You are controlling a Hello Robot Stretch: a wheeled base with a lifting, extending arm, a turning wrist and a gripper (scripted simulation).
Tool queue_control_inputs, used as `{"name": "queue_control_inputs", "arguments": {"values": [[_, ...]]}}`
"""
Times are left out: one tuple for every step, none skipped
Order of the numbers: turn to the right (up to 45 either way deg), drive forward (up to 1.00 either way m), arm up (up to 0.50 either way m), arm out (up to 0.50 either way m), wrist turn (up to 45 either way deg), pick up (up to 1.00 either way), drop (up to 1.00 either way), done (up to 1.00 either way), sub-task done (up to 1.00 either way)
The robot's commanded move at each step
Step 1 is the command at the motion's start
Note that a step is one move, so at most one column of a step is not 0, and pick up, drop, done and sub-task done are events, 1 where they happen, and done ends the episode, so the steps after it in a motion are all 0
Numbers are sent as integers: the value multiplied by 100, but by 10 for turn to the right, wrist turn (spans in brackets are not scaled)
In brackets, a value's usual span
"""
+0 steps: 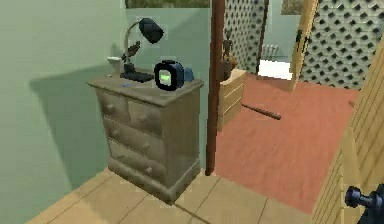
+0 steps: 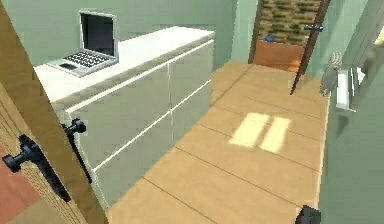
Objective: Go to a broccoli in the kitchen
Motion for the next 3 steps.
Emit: {"name": "queue_control_inputs", "arguments": {"values": [[0,45,0,0,0,0,0,0,0],[210,0,0,0,0,0,0,0,0],[0,50,0,0,0,0,0,0,0]]}}
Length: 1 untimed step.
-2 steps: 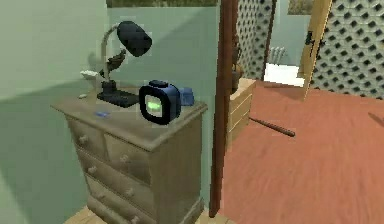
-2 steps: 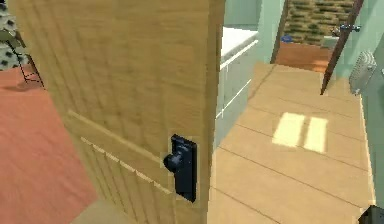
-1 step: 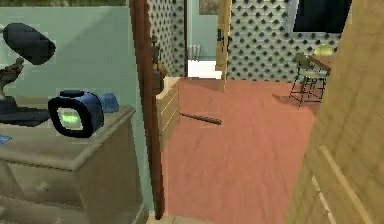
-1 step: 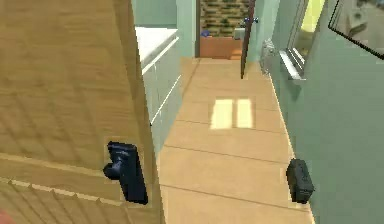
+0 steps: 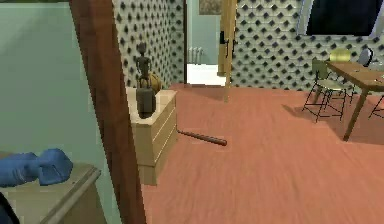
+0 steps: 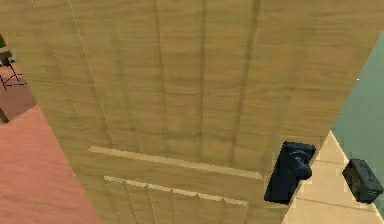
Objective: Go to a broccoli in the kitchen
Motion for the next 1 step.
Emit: {"name": "queue_control_inputs", "arguments": {"values": [[90,0,0,0,0,0,0,0,0]]}}
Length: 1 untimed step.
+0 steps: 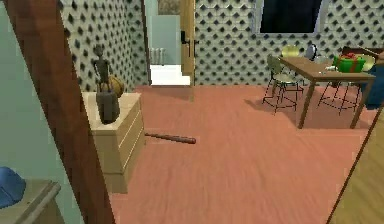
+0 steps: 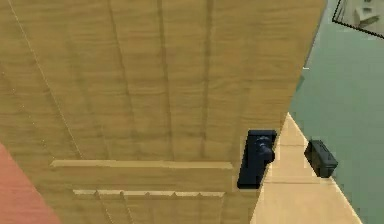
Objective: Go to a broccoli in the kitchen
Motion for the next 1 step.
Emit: {"name": "queue_control_inputs", "arguments": {"values": [[0,75,0,0,0,0,0,0,0]]}}
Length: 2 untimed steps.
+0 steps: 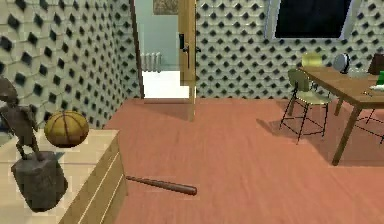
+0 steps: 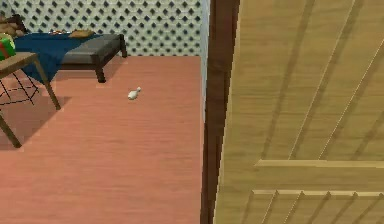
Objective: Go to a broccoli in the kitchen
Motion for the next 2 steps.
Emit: {"name": "queue_control_inputs", "arguments": {"values": [[270,0,0,0,0,0,0,0,0],[0,100,0,0,0,0,0,0,0]]}}
